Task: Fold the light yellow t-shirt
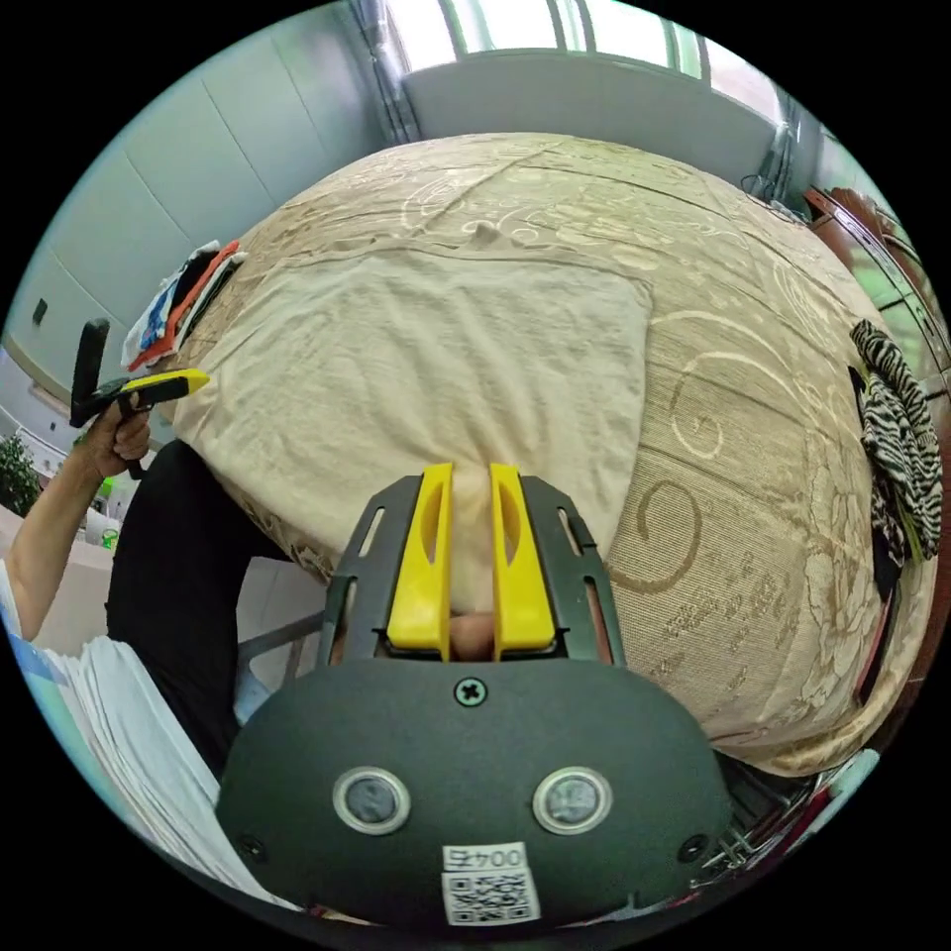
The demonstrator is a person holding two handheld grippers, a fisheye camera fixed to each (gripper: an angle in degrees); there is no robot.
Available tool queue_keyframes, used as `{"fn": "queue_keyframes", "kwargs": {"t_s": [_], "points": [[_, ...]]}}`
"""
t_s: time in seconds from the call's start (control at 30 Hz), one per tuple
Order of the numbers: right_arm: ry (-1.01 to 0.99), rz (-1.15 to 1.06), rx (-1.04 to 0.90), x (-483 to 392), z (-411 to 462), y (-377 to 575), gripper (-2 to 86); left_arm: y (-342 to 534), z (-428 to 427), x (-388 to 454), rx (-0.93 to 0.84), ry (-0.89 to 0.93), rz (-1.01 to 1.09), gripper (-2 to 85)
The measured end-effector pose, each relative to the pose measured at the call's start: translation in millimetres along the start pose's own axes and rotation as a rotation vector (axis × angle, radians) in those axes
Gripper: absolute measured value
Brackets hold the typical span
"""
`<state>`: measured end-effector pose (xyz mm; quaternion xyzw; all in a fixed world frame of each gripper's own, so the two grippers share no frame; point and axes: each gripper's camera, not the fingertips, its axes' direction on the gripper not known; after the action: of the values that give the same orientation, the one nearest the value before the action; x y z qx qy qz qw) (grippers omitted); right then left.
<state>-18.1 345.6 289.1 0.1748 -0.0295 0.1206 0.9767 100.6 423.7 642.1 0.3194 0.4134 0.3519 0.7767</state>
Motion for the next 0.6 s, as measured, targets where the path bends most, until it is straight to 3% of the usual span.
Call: {"fn": "queue_keyframes", "kwargs": {"t_s": [0.17, 0.4, 0.6], "points": [[-0.275, 0.295, 0.166, 90, -34, 60, 8.1, 7, 2, 66, 0.080, 0.052, 0.143, 2.0], [-0.273, 0.335, 0.062, 115, 2, 114, 9.6, 22, 82, 224, 0.084, 0.000, 0.549, 7.1], [-0.379, 0.406, 0.022, 150, 37, 121, 9.0, 40, 151, 314, 0.058, -0.066, 0.765, 7.8]]}}
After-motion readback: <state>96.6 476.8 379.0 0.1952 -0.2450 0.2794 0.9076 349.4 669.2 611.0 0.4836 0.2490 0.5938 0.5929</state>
